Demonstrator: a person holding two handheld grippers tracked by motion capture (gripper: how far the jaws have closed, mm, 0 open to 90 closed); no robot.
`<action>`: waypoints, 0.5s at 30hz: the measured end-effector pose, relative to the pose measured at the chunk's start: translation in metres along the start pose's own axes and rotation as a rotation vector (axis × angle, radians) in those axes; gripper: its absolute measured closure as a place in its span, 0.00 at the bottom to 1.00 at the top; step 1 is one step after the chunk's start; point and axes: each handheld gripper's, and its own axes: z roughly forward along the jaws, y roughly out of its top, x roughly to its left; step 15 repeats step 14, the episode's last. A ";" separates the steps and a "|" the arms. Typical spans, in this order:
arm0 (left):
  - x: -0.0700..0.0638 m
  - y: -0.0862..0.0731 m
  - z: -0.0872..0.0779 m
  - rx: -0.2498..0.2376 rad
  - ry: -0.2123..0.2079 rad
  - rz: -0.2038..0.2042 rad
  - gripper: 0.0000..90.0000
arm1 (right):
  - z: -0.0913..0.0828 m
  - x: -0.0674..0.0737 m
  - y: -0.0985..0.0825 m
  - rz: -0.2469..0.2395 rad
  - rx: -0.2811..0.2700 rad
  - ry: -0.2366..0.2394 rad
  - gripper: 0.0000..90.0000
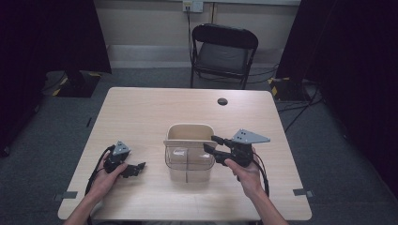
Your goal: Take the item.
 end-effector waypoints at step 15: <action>0.000 0.000 0.000 0.000 -0.001 -0.001 0.13 | 0.000 0.000 0.000 -0.003 0.001 0.002 0.58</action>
